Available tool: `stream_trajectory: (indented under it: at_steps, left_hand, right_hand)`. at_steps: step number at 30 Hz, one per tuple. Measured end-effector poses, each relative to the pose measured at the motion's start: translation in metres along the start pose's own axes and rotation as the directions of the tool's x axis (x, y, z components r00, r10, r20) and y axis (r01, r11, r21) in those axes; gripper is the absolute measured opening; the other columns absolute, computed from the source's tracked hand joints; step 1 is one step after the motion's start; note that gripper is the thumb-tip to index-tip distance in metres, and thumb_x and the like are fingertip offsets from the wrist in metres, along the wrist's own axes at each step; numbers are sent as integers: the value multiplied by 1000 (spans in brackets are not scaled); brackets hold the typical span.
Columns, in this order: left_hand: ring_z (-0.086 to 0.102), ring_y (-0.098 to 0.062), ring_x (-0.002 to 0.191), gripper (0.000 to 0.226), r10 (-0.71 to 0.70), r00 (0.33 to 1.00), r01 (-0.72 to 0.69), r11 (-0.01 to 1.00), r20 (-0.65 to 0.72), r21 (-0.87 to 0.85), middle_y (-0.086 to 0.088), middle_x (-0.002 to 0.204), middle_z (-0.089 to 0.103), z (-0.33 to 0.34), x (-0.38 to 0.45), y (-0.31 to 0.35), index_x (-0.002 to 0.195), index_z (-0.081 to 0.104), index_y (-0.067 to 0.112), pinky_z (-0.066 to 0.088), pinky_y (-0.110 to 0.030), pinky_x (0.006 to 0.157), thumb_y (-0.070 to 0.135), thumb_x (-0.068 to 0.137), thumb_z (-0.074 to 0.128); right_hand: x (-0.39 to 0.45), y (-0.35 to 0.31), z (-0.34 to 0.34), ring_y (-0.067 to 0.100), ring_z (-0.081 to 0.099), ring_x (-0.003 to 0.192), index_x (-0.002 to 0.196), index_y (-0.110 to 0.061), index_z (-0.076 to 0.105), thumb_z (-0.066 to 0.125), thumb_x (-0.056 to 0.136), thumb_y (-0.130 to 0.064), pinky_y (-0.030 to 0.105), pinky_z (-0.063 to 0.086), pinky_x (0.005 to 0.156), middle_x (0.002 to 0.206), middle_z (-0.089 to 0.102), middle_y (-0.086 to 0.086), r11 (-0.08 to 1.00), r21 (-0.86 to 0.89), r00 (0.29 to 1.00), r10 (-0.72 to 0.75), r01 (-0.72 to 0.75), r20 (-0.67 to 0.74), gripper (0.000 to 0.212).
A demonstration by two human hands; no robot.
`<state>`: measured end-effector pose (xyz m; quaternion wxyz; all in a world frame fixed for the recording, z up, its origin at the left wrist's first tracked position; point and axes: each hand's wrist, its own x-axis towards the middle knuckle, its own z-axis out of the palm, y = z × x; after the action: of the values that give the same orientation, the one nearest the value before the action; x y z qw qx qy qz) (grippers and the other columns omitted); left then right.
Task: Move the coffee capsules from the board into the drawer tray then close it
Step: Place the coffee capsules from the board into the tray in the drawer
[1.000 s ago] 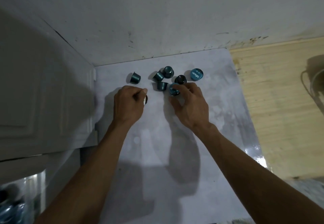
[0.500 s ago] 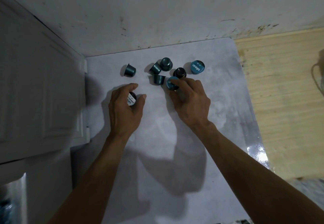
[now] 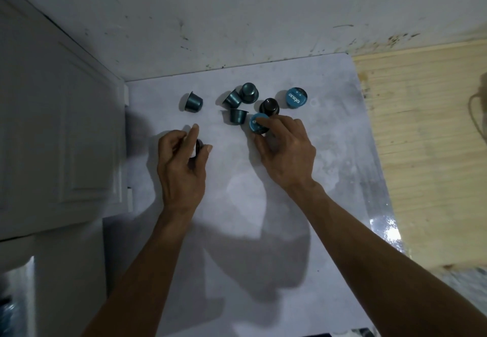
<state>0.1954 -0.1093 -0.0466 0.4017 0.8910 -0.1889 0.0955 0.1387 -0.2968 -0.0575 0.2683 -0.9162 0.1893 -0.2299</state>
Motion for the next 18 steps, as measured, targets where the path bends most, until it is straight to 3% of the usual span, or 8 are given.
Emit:
stream_trajectory:
  at_steps: [3, 5, 7, 12, 18]
  left_hand:
    - [60, -17, 102, 48, -109, 994, 109, 993, 5, -41, -17, 110, 61, -3, 3, -1, 121, 61, 0, 53, -23, 91, 15, 80, 80]
    - [64, -21, 95, 40, -136, 991, 135, 987, -13, -84, -14, 104, 66, -3, 3, -4, 107, 63, -1, 57, -36, 82, 18, 77, 82]
    - [65, -22, 94, 32, -52, 998, 50, 997, -42, -57, -14, 100, 69, -1, 0, -7, 97, 67, -4, 57, -37, 82, 16, 77, 83]
    - [65, -26, 103, 28, 16, 996, -19, 999, -90, -29, -18, 109, 69, 2, -7, -9, 104, 71, -4, 55, -34, 91, 9, 81, 79]
    - [65, -27, 101, 30, -16, 994, 5, 996, -112, -94, -7, 109, 68, -5, -9, -9, 109, 70, 2, 57, -47, 85, 8, 81, 79]
  right_hand:
    - [0, 0, 0, 16, 59, 86, 104, -22, 72, 71, 86, -35, 26, 47, 50, 103, 69, -4, 1000, 8, 1000, 5, -4, -5, 22]
    - [0, 0, 0, 16, 60, 87, 104, -22, 72, 71, 86, -35, 27, 48, 50, 103, 69, -5, 1000, 9, 1000, 9, -9, -11, 22]
    - [1, 0, 0, 17, 60, 88, 104, -22, 72, 72, 86, -35, 28, 49, 51, 104, 69, -4, 1000, 12, 1000, 13, -13, -8, 22]
    - [-1, -1, -3, 18, 61, 92, 107, -21, 71, 72, 86, -32, 28, 52, 59, 107, 69, -2, 999, 33, 999, 34, -35, 27, 24]
    - [-5, -9, -18, 18, 61, 90, 105, -16, 72, 72, 86, -30, 28, 50, 69, 103, 70, 0, 994, 83, 994, 70, -77, 87, 23]
